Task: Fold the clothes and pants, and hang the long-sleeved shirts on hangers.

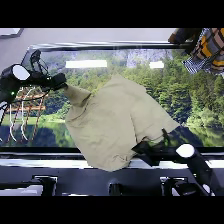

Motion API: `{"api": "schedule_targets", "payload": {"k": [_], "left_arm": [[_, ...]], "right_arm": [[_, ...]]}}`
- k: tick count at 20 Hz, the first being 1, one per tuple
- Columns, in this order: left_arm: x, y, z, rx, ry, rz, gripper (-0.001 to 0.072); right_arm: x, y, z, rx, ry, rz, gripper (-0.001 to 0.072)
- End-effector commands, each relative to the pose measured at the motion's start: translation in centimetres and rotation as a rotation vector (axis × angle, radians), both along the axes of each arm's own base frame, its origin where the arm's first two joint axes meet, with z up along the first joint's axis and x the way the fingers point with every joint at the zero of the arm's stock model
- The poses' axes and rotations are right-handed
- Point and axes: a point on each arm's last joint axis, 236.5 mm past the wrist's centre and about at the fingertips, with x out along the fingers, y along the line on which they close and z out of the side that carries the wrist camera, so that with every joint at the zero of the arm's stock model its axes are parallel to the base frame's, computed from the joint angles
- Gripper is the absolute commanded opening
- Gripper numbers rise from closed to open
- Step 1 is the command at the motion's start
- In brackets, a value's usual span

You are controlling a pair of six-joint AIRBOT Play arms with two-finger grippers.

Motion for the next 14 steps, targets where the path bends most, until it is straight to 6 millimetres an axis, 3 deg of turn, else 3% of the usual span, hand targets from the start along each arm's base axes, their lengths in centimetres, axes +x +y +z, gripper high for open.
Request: {"api": "schedule_targets", "payload": {"k": [1,2,3,4,5,7,8,9,11,12,14], "left_arm": [[0.0,0.3,-0.1,0.015,0.001,0.000,0.0025],[0.0,0.4,-0.1,0.015,0.001,0.001,0.0024],[0.0,0.5,-0.1,0.015,0.001,0.003,0.0025],[0.0,0.6,-0.1,0.015,0.001,0.005,0.0025],[0.1,0.7,0.0,0.015,-0.002,0.008,0.0025],[0.4,1.3,1.6,0.012,-0.037,0.020,0.0025],[0.6,1.6,3.3,0.011,-0.075,0.027,0.0024],[1.0,2.1,5.7,0.009,-0.131,0.039,0.0024],[1.6,3.8,13.0,0.004,-0.298,0.077,0.0024],[1.5,4.7,17.7,0.003,-0.406,0.101,0.0024],[-0.5,6.7,27.2,0.004,-0.632,0.151,0.0025]], "right_arm": [[-0.1,2.8,-3.3,-0.002,0.050,-0.043,0.0663],[-0.3,3.6,-3.7,0.015,0.065,-0.031,0.0605],[-0.4,4.2,-3.9,0.028,0.071,-0.014,0.0440],[0.0,4.6,-3.5,0.039,0.053,0.007,0.0198],[1.3,5.0,-2.4,0.050,-0.003,0.022,0.0075],[5.8,4.9,1.8,0.052,-0.159,0.015,0.0042],[8.9,3.8,4.8,0.042,-0.228,-0.016,0.0042],[11.8,2.1,7.8,0.015,-0.301,-0.026,0.0041],[16.8,-2.5,15.8,-0.061,-0.478,-0.043,0.0041],[18.6,-4.9,20.8,-0.094,-0.577,-0.069,0.0042],[20.1,-8.7,30.8,-0.167,-0.795,-0.096,0.0042]]}}
